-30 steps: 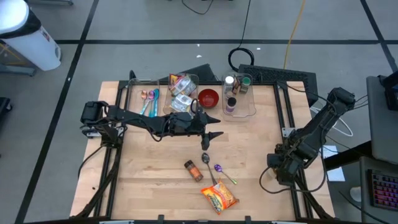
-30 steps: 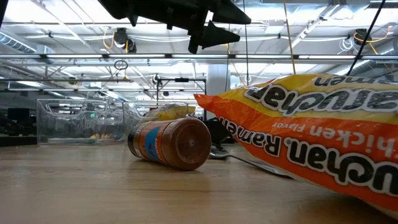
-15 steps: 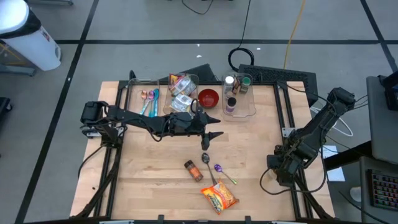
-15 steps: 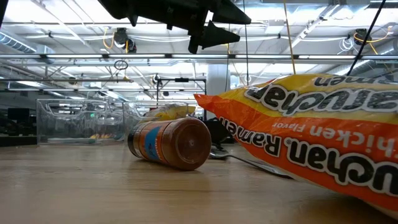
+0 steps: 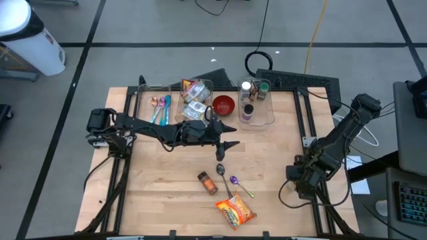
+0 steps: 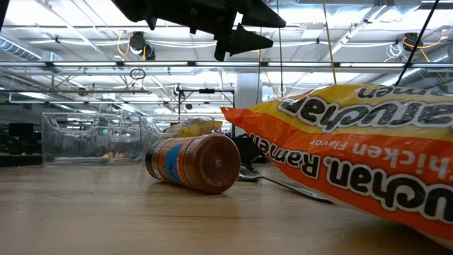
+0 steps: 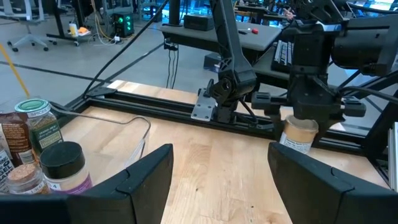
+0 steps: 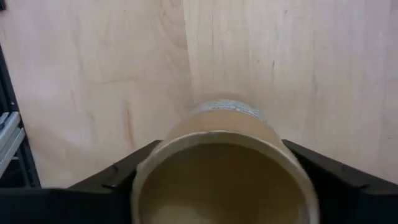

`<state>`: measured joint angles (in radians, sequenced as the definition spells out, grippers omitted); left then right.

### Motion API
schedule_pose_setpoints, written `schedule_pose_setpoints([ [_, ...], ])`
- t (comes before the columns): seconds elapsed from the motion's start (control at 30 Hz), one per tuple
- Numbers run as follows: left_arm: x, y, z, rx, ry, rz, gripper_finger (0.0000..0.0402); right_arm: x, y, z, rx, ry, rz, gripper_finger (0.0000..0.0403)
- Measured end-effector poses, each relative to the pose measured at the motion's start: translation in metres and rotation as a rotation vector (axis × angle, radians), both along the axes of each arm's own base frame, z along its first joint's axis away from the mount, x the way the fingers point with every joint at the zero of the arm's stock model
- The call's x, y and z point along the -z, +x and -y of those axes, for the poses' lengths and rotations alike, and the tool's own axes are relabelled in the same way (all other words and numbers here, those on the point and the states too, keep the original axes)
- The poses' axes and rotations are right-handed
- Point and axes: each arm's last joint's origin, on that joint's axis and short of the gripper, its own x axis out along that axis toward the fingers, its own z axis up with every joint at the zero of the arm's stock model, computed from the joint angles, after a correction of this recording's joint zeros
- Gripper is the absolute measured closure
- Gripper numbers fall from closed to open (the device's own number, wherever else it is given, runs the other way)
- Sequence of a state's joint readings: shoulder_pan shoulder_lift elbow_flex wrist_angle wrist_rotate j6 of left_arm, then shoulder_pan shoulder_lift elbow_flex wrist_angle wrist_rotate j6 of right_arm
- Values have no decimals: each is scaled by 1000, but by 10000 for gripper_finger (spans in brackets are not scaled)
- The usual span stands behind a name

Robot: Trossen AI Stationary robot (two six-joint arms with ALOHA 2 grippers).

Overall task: Pick & Place Food Item
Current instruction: Put the gold seasoning bottle into the right transparent bin

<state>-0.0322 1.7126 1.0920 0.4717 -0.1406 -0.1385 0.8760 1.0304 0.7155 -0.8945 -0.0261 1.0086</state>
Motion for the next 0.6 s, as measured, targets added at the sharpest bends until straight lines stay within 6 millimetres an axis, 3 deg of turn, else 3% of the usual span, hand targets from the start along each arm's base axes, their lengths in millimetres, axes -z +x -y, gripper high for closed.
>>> schedule_pose_setpoints([
  [0.07, 0, 0, 0, 0, 0, 0, 130, 0, 0, 1, 5, -1, 1, 131],
  [0.3, 0, 0, 0, 4, 26, -1, 130, -1, 18, 14, 78, 39, 3, 131],
  [0.6, 0, 0, 0, 15, 102, -9, 130, -16, 56, 53, 120, 140, 110, 131],
])
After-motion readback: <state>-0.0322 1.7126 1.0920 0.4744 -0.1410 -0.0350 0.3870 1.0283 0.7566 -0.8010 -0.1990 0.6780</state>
